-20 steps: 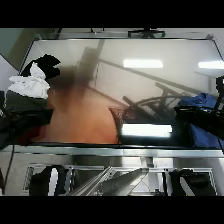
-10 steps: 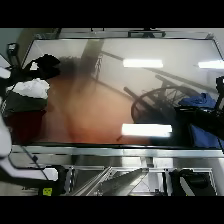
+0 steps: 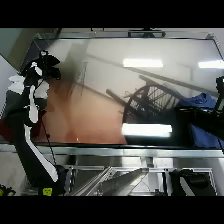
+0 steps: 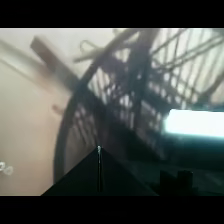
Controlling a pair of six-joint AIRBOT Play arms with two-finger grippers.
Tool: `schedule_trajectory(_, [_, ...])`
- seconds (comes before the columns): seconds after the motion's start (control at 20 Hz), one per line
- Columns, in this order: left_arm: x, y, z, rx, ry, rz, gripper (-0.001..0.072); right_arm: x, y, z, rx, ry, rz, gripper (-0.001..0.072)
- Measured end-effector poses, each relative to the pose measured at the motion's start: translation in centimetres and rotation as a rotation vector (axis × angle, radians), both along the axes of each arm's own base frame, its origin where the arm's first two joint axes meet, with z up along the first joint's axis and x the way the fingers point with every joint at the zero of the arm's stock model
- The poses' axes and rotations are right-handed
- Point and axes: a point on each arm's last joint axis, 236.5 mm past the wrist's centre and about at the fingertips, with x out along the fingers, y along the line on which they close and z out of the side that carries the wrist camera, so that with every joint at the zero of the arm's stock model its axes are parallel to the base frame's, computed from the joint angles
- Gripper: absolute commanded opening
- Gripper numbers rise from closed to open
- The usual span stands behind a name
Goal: Fold the shirts.
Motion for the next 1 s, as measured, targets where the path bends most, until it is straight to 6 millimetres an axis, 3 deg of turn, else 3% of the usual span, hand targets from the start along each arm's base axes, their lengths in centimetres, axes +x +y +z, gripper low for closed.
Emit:
schedule_trajectory(0.15, [1.5, 0.9, 1.0, 0.054, -0.079, 0.011, 0.0691, 0.0, 0.0, 0.0, 0.001, 0.000, 0.000, 0.0018])
schedule_trajectory(0.2, [1.8, 1.2, 1.2, 0.068, -0.100, 0.013, 0.0622, 0.0, 0.1, 0.0, 0.004, 0.000, 0.001, 0.0018])
schedule_trajectory(0.25, [2.0, 1.3, 1.2, 0.074, -0.111, 0.015, 0.0452, 0.0, 0.1, 0.0, 0.006, 0.000, 0.001, 0.0018])
schedule_trajectory(0.4, [2.1, 1.5, 0.3, 0.092, -0.106, 0.008, 0.0356, 0.0, 0.2, 0.1, 0.008, 0.000, 0.002, 0.0018])
schedule_trajectory(0.5, [1.7, 1.8, -0.9, 0.121, -0.074, -0.009, 0.0020, 0.0, 0.2, 0.1, 0.011, 0.000, 0.003, 0.0018])
schedule_trajectory(0.7, [0.6, 2.2, -2.2, 0.164, -0.001, -0.036, 0.0017, 0.0, 0.2, 0.1, 0.011, 0.000, 0.003, 0.0018])
schedule_trajectory(0.85, [0.7, 1.6, -0.2, 0.181, -0.006, -0.052, 0.0030, 0.0, 0.2, 0.1, 0.011, 0.000, 0.003, 0.0018])
schedule_trajectory(0.9, [1.1, 1.3, 1.4, 0.188, -0.031, -0.056, 0.0230, 0.0, 0.2, 0.1, 0.011, 0.000, 0.003, 0.0018])
schedule_trajectory(0.95, [1.4, 1.0, 2.8, 0.192, -0.055, -0.058, 0.0643, 0.0, 0.2, 0.1, 0.012, 0.000, 0.003, 0.0018])
schedule_trajectory(1.0, [1.7, 0.7, 4.2, 0.185, -0.086, -0.054, 0.0704, 0.0, 0.3, 0.1, 0.014, 0.001, 0.003, 0.0018])
